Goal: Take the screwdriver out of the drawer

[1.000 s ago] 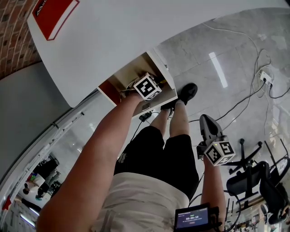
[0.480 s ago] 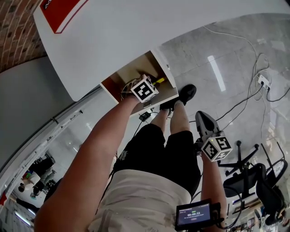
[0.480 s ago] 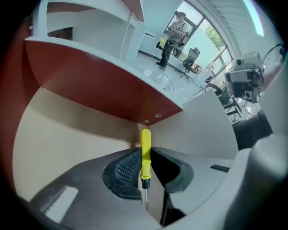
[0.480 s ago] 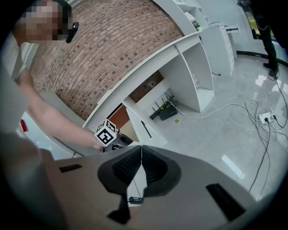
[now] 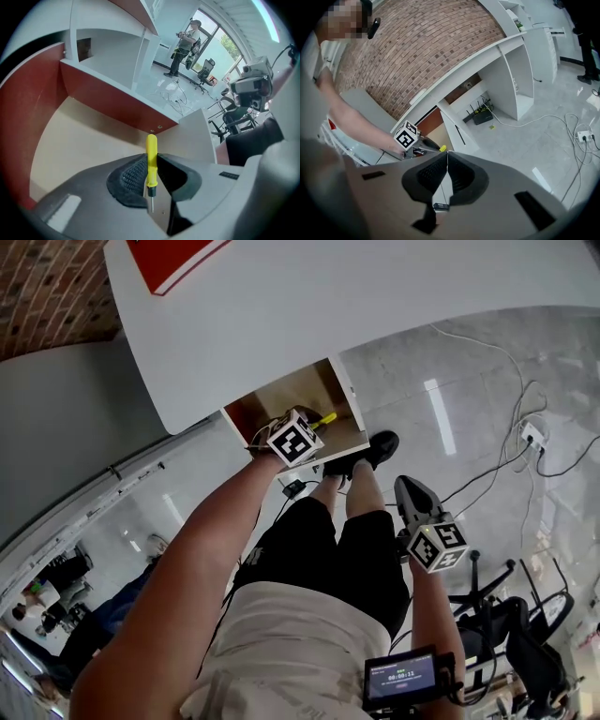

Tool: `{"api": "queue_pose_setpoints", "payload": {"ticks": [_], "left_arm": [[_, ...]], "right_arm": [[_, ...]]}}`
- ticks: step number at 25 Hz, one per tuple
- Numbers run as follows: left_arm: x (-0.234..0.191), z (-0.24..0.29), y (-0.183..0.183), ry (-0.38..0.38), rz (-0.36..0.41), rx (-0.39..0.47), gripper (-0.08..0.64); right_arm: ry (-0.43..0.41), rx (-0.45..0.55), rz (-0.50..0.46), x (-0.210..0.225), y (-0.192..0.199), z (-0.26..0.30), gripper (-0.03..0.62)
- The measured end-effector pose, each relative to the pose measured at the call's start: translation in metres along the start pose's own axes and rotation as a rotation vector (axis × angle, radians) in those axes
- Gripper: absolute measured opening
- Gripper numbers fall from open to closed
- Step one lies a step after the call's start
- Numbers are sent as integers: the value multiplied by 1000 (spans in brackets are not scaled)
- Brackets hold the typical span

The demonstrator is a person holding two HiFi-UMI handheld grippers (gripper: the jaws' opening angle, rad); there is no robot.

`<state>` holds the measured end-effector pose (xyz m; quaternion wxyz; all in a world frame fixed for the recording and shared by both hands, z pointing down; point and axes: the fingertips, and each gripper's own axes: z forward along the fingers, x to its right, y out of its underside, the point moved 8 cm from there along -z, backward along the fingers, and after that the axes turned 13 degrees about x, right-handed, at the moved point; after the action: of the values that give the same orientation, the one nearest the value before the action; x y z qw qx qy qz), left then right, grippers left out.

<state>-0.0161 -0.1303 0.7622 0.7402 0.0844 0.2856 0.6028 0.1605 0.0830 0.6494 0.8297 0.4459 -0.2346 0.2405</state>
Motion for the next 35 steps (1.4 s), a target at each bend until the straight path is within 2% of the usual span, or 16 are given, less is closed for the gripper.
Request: {"api": "queue_pose_setpoints", "payload": {"ticks": [6,13,23,35], "left_arm": [[8,-24,-5,-69,25,58,58],[17,-56,-15,-134,17,128,58],[22,-98,-15,-180,-63,222,58],[46,-149,-22,-209,-133,333,60]], "right_arm": [[-24,-20,-27,-12,-8,2,6],[-52,-48,-66,-26,-17,-2,6],[-48,-58,-129,-47,-36,-2,6],[-111,-41,-213,-84,-69,7,6]]}}
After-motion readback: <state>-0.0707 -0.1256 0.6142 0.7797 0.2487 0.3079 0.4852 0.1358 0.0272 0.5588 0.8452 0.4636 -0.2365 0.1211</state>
